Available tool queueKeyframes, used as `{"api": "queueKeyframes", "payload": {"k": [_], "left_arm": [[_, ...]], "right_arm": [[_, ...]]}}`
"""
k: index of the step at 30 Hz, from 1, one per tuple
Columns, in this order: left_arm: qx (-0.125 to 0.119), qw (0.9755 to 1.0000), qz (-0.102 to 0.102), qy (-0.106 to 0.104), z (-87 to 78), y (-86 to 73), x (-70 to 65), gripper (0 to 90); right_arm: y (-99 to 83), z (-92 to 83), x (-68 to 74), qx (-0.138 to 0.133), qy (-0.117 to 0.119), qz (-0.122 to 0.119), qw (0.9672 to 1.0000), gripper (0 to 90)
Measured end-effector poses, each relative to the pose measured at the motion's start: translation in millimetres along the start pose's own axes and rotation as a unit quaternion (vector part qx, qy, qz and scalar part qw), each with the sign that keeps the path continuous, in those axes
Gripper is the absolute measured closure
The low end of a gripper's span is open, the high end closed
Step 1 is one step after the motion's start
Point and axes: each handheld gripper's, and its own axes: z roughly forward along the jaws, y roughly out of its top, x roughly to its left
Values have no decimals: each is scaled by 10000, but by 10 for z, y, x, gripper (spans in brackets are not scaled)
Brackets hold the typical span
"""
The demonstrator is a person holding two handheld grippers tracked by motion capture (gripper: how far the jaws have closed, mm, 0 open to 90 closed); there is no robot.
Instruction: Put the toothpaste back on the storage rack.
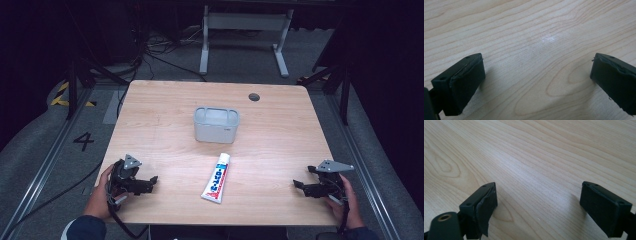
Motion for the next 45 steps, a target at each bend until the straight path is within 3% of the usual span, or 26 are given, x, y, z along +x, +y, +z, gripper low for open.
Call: {"api": "queueKeyframes", "payload": {"k": [27,35,45], "left_arm": [[5,9998,111,-136,-20,-26,-6,5],[137,9995,191,-190,-49,-22,-16,10],[-50,9987,386,-322,-44,-49,-33,32]], "right_arm": [[5,4,4,3,-1,30,10000,143],[5,4,4,3,-1,31,10000,143],[4,-3,26,-11,52,-115,9999,153]]}}
